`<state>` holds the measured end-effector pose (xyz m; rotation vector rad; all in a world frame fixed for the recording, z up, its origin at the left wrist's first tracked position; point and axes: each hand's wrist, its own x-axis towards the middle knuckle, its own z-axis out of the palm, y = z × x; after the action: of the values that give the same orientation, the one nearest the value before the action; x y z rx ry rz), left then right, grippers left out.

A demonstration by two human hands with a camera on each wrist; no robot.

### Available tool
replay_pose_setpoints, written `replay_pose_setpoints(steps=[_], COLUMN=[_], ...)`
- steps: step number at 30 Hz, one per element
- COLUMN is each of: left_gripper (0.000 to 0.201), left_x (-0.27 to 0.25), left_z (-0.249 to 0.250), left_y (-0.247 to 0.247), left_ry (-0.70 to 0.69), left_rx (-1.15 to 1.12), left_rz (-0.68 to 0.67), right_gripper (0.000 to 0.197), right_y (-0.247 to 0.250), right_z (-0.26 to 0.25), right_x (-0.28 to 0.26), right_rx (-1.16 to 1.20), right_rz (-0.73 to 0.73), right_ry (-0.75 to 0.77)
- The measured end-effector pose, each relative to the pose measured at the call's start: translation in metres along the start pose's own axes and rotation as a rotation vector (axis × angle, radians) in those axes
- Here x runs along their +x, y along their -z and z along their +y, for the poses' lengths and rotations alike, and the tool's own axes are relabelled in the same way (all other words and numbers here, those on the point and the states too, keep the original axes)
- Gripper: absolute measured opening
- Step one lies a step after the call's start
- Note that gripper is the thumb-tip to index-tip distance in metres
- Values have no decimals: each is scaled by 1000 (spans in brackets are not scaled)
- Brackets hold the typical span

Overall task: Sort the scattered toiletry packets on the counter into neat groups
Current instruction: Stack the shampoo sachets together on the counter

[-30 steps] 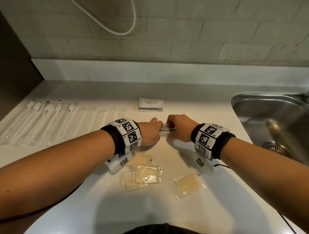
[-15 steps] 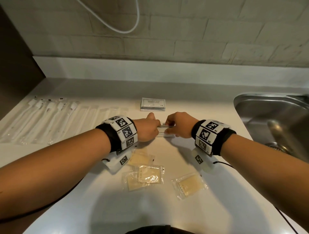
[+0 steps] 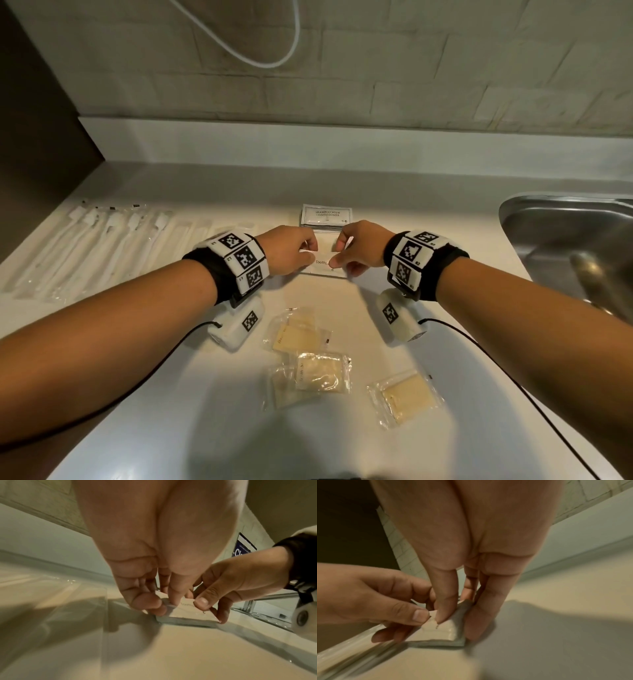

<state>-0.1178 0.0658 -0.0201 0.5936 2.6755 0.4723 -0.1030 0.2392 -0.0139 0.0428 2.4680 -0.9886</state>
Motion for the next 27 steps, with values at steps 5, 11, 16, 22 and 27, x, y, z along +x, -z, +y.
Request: replay_pose_setpoints(steps=[5,11,16,22,27], left_gripper=[23,59,59,40,30], left_x=[-1,1,6,8,9], left_z=[2,0,3,4,3], left_y=[4,1,-2,-1,-1], left_ry=[-36,-62,-71,-94,-115], left_rx=[56,178,210,217,206], left_rz=[10,-49,-36,-17,-10], right_gripper=[22,15,21,56,60], right_y=[0,0,0,-5,-11], right_z=[1,-1,-2,-2,0], right_x=[2,2,0,-8,-7], right_rx=[16,54,33,-506,-723], right_rz=[14,8,32,143,16], right_ry=[-13,-41,-45,197,284])
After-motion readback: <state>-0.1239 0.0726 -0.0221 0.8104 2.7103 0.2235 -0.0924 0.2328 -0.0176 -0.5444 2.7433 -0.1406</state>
